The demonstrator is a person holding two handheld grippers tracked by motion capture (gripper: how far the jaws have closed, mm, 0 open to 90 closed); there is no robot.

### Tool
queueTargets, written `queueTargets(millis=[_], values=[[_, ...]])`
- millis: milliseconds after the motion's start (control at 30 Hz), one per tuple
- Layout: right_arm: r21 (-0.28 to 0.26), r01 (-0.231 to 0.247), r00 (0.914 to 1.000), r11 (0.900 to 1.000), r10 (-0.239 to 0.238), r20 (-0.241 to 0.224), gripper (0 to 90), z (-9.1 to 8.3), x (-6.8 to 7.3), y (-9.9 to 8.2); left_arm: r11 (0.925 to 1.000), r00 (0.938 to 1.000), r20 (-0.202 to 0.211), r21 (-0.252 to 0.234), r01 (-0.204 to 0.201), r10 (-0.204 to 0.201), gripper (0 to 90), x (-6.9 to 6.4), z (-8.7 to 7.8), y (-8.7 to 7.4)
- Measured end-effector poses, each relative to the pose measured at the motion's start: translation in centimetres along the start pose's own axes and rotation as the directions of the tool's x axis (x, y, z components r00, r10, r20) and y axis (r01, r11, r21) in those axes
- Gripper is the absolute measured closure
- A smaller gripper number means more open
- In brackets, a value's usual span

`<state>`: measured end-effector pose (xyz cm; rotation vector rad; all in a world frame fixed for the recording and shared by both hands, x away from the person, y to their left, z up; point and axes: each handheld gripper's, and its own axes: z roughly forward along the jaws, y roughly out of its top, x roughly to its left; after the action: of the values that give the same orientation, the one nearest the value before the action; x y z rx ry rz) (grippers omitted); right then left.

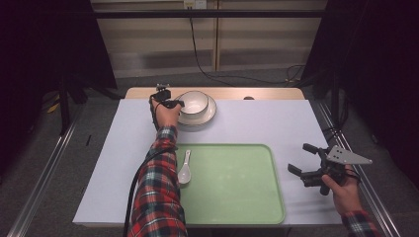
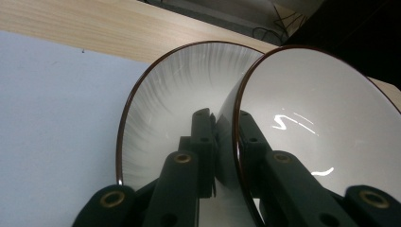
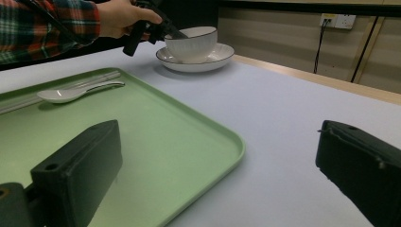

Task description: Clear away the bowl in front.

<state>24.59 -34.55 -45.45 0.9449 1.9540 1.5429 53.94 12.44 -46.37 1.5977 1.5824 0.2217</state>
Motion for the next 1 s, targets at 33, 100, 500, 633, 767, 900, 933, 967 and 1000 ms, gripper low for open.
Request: queueTargets(millis=[33,100,500,633,767,900,933,967,1000], values=[[0.0,-0.001,1.0,1.0,0.001,0.002,0.6,0.0,0.0,0.0,1.0,1.0,0.003,0.005,0.005,-0.005,81.6,0.0,0.0,0.0],[-0.001,-0.002,1.0,1.0,0.002,0.006,0.6,-0.1,0.0,0.0,0.9999,0.9999,0.01,0.015,-0.008,0.007,81.6,0.0,-0.1,0.0],[-0.004,-0.004,1.0,1.0,0.004,0.003,0.6,0.0,0.0,0.0,0.9999,0.9979,0.063,0.013,0.011,-0.012,81.7,-0.2,-2.3,0.5],[-0.003,-0.002,1.0,1.0,0.002,0.002,0.6,0.0,0.0,0.0,0.9998,0.9975,0.071,0.02,0.005,-0.006,81.7,-0.2,-3.5,0.5],[-0.003,-0.001,1.0,1.0,0.001,0.001,0.6,0.0,0.0,0.0,0.9989,0.9966,0.08,0.043,-0.019,0.015,81.6,-0.2,-4.7,0.4],[-0.003,0.002,1.0,1.0,-0.002,0.0,0.6,0.0,0.0,0.1,0.9991,0.9949,0.099,0.035,-0.022,0.019,81.6,-0.2,-5.6,-0.1],[-0.002,0.007,1.0,1.0,-0.007,-0.001,0.6,0.0,0.0,0.1,0.9989,0.9945,0.1,0.033,-0.033,0.029,81.6,-0.2,-5.9,-0.2],[-0.004,0.007,1.0,1.0,-0.007,0.0,0.6,0.0,0.0,0.1,0.9987,0.9937,0.107,0.036,-0.038,0.034,81.6,-0.2,-6.1,-0.3],[-0.003,0.006,1.0,1.0,-0.006,0.0,0.6,0.0,0.0,0.1,0.9979,0.9932,0.109,0.044,-0.046,0.041,81.6,-0.2,-6.4,-0.4]])
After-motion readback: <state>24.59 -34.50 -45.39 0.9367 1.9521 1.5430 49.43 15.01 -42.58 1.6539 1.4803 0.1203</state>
